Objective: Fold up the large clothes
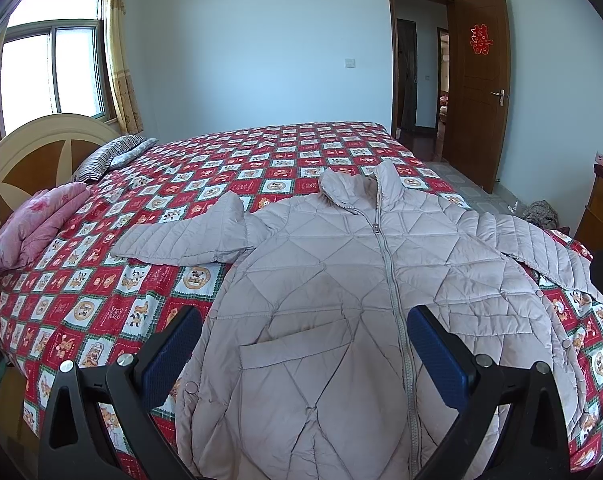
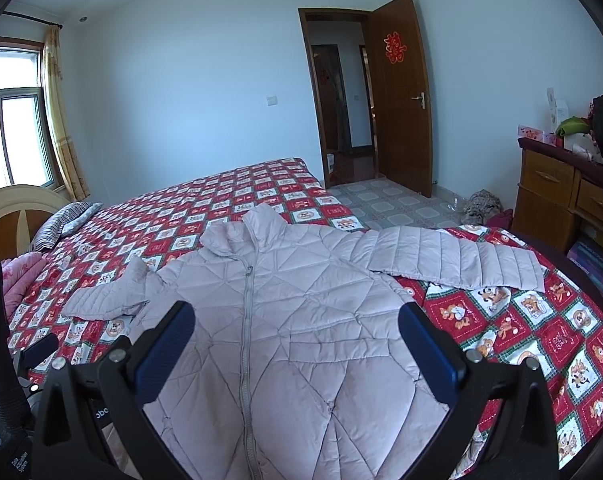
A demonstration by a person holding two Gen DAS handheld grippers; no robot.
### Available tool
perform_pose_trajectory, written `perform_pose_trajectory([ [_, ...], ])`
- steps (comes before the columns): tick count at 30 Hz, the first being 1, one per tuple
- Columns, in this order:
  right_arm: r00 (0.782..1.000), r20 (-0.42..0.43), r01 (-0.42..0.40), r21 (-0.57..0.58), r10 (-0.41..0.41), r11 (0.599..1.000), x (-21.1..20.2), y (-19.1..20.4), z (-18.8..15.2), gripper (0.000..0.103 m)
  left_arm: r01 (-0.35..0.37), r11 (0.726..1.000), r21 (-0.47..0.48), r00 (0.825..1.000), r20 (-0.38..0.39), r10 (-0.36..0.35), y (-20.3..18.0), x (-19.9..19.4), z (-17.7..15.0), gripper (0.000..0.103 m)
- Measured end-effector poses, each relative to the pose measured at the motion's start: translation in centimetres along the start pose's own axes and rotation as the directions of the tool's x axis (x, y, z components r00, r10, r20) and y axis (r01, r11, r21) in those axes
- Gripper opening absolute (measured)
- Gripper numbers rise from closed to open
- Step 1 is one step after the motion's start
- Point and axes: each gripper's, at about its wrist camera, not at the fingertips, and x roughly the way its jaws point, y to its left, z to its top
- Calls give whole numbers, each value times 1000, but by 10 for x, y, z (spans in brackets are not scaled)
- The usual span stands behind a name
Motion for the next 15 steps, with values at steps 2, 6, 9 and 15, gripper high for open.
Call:
perform_pose_trajectory([
  [2, 1000, -3, -1, 0, 1, 1000, 0, 0, 0, 103, 1, 1000, 0, 1000, -2, -1, 0, 0, 0, 102],
  [6, 1000, -5, -3, -1, 3, 1000, 1, 0, -1, 103, 1, 1000, 1, 1000, -6, -1, 0, 1, 0, 102],
  [9, 1000, -5, -1, 0, 1, 1000, 1, 0, -2, 103, 1, 1000, -1, 1000, -8, -1, 0, 3, 0, 102],
  [15, 1000, -21, 2, 10, -2, 1000, 7, -2, -5, 103, 3, 1000, 2, 1000, -24, -3, -1, 11, -2, 102],
])
